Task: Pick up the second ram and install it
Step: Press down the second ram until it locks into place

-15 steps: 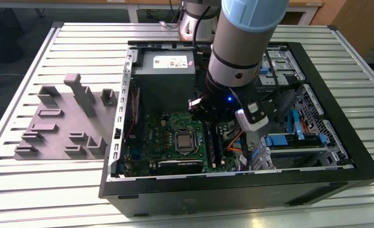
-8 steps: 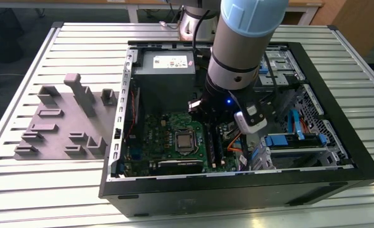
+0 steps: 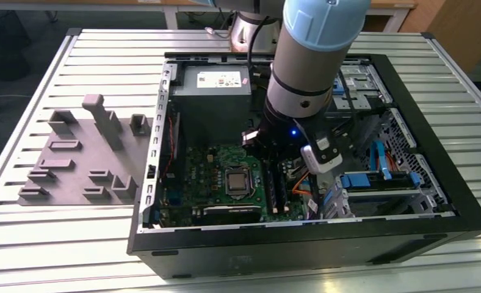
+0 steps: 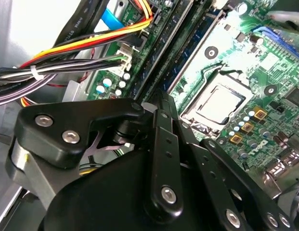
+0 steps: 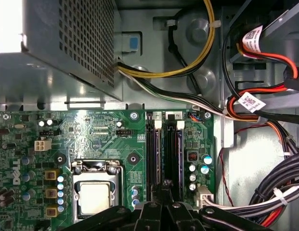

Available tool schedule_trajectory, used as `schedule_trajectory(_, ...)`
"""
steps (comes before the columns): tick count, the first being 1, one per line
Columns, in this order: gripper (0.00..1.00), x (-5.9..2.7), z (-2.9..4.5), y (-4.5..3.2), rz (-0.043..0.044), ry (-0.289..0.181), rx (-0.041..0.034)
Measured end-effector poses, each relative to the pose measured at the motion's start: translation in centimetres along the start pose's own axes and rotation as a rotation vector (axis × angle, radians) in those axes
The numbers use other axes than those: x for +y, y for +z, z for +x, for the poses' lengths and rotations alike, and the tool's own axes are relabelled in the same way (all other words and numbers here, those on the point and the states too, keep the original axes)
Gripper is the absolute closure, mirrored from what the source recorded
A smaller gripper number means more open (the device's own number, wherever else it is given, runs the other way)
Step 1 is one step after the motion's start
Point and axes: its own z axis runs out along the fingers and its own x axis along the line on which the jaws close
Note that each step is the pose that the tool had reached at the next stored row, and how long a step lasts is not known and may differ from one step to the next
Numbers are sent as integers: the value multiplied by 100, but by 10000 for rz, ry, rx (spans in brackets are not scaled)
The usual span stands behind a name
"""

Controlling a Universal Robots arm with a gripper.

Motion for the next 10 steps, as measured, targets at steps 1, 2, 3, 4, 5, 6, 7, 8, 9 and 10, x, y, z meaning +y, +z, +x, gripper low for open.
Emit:
schedule_trajectory(1, 89, 0, 0, 5, 2, 0, 0)
schedule_trajectory(2, 89, 0, -1, 10, 4, 0, 1)
schedule_trajectory(3, 89, -1, 0, 14, 3, 0, 1)
schedule_trajectory(4, 89, -1, -1, 16, 3, 0, 0)
schedule_trajectory(5, 89, 0, -1, 18, -1, 0, -1)
schedule_trajectory(6, 89, 0, -1, 15, -1, 0, -1)
schedule_trajectory(7, 89, 2, -1, 4, -10, 0, -5)
schedule_trajectory(8, 89, 5, -1, -14, -30, -1, -10)
schedule_trajectory(9, 89, 7, 0, -43, -38, -2, -12)
schedule_trajectory(10, 89, 4, 2, -87, -15, -1, -4)
